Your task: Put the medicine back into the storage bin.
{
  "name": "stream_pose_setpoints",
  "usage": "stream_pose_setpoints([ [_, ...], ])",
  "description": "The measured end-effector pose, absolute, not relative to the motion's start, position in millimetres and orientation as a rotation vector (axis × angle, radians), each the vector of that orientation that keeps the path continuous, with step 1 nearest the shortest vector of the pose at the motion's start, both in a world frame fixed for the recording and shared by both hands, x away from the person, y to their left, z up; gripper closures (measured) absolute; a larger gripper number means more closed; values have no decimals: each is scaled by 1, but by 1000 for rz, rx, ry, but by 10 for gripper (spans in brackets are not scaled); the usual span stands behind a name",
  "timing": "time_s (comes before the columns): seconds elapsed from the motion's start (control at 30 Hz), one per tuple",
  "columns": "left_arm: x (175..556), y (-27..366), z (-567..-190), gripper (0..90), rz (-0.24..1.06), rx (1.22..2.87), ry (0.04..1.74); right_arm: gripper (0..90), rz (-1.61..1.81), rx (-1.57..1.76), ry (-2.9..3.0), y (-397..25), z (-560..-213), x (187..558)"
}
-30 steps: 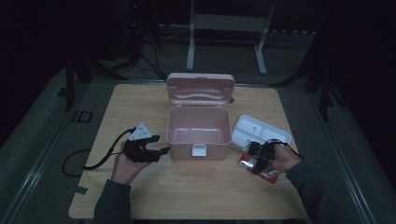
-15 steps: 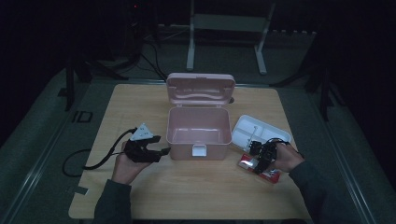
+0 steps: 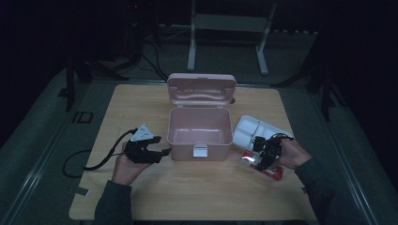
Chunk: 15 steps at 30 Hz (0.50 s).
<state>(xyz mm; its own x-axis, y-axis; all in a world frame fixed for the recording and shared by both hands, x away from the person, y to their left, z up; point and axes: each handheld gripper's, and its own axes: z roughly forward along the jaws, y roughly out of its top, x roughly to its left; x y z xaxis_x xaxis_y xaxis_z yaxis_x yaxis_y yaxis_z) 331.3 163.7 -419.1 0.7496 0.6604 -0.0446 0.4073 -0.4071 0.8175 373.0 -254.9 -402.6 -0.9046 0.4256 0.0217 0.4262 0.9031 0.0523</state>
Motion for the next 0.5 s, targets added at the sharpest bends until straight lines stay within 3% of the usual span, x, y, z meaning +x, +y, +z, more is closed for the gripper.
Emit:
stream_pose_setpoints([
  [0.5, 331, 163, -419, 354, 351, 2055, 799, 511, -117, -591, -3097, -243, -352, 382],
])
